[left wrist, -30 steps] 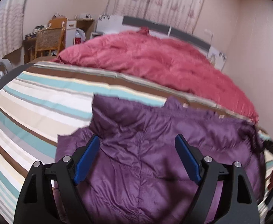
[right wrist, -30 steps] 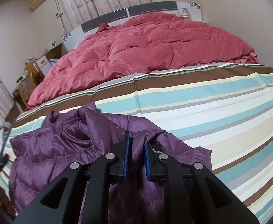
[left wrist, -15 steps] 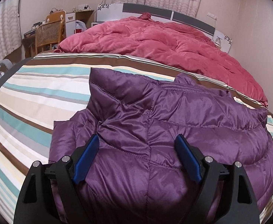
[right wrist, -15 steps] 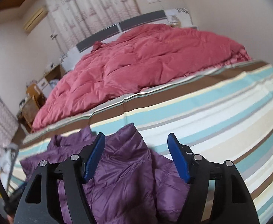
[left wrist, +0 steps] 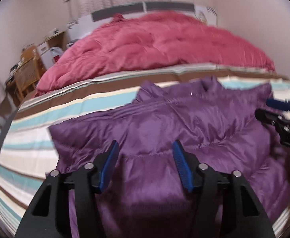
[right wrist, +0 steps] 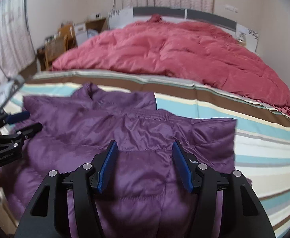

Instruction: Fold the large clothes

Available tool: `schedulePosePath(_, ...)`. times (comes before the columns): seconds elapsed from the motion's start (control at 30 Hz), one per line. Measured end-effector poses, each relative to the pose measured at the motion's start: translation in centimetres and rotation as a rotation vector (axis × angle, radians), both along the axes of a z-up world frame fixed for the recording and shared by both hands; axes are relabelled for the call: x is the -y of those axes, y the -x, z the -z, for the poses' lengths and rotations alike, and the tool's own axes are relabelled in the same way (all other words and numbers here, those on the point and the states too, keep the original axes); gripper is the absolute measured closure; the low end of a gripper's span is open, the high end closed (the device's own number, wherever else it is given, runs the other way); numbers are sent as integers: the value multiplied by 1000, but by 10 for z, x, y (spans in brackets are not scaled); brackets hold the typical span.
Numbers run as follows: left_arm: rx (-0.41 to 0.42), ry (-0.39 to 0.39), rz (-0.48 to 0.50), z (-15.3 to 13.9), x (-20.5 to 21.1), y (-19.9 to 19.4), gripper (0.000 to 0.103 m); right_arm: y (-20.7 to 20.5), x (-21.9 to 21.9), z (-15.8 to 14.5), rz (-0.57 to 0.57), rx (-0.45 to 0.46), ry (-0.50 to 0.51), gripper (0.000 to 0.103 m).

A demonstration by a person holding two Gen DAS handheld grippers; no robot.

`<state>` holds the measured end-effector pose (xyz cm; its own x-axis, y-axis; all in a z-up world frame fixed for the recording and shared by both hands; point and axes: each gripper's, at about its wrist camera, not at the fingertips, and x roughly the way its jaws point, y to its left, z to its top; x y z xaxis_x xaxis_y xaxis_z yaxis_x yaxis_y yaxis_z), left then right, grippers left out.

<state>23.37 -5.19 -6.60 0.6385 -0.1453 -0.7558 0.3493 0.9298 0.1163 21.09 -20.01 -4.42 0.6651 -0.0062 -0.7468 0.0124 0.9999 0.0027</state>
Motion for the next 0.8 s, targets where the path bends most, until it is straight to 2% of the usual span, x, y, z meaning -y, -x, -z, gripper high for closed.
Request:
schedulePosePath(0.07,-51,-14,21,6,8,-11,47,-15,3,12,-7,-79,-25,45)
schedulePosePath(0.13,-76,-11,9,12,11,-18,43,-17,4,21,3,-94,-28,47)
schedulePosePath(0.17,-74,-5,4,15,11,-18,44,-17,4,25,5,-88,-24,59)
schedulePosePath(0.2,-75,3,3,18,11,-19,49,-16,4,27,8,-82,-20,64)
schedulePosePath(0.27,-62,35,6,22,10,-12,84,-11,5,30,18,-55,-24,85)
schedulePosePath(0.33,-56,42,14,21,11,-4,102,-7,8,25,26,-30,-43,97)
schedulePosePath(0.53,-21,119,-9,-12,7,-9,103,-6,15,-13,26,61,-82,102)
schedulePosePath(0.6,-9,108,-8,-15,10,-18,103,-15,15,-17,20,64,-73,102)
schedulePosePath(0.7,-29,67,1,2,16,-32,103,-31,20,-2,21,35,-75,102)
schedulePosePath(0.8,-46,68,-8,18,18,-38,103,-40,21,19,43,0,-66,102)
